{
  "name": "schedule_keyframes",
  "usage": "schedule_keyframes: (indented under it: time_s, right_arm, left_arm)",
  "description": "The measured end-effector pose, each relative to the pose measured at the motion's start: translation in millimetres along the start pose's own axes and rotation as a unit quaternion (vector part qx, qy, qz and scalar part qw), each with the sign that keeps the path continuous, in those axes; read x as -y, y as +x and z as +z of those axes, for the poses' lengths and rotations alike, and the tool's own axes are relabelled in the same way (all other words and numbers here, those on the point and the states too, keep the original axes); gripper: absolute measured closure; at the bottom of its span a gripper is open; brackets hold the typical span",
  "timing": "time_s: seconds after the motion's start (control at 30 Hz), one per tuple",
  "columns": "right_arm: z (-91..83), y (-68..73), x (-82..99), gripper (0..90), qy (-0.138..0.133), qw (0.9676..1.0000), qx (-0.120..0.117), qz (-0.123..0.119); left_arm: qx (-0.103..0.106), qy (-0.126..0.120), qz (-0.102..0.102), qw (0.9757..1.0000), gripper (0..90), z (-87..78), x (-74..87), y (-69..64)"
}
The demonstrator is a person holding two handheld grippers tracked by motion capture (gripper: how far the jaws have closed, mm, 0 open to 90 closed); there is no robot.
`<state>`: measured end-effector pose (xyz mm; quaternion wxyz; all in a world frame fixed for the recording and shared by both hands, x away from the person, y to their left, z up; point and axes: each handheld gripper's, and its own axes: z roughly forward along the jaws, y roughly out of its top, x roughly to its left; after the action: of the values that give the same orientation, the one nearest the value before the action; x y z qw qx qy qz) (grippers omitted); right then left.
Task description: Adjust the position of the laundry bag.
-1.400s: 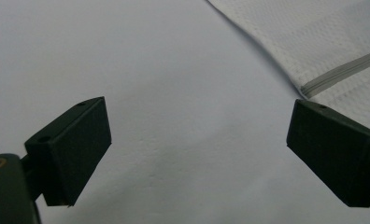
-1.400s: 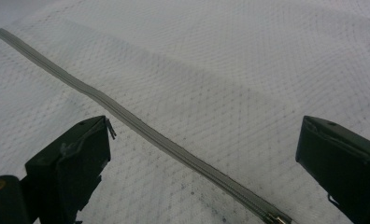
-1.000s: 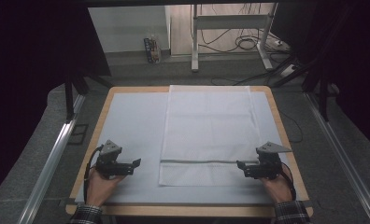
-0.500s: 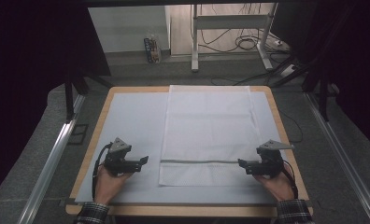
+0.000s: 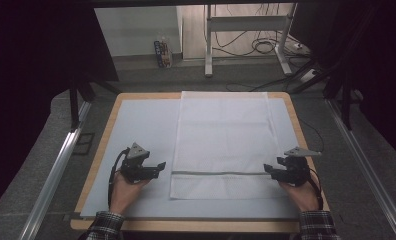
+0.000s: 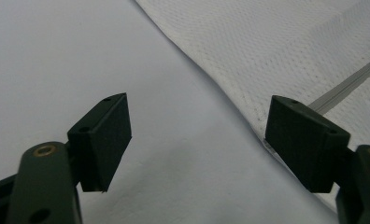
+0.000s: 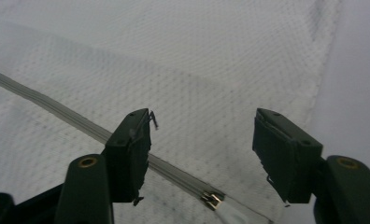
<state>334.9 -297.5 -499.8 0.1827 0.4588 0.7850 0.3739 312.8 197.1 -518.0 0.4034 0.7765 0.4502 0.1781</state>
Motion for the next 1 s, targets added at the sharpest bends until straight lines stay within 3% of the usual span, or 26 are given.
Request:
schedule_keyframes:
  time_s: [0.37,0.6,0.73,0.83,0.93,1.0]
  right_arm:
    - [-1.7,-13.5,-2.6,55.2,0.003,0.999,0.044,-0.008]
    - [-1.4,-23.3,-3.6,67.9,0.01,0.9975,0.07,0.005]
    - [-0.1,-29.3,-2.5,69.4,0.018,0.9968,0.077,0.007]
    - [2.1,-31.6,-1.9,69.4,0.02,0.9967,0.078,0.01]
    - [5.9,-32.5,-1.3,67.7,0.024,0.9969,0.074,0.013]
    - [9.2,-32.3,-0.2,63.9,0.031,0.9966,0.076,0.012]
  left_arm:
    - [0.014,-0.005,-0.001,0.9999,34.5,14.6,-9.2,-3.7]
    - [0.017,-0.001,0.008,0.9998,42.3,27.9,-16.4,-9.6]
    - [0.019,0.003,0.012,0.9997,51.6,36.6,-20.5,-12.6]
    - [0.018,0.009,0.014,0.9997,53.8,43.9,-22.7,-14.0]
    - [0.019,0.013,0.015,0.9996,52.8,48.5,-22.8,-14.4]
    - [0.013,0.015,0.018,0.9996,45.9,52.9,-22.5,-15.6]
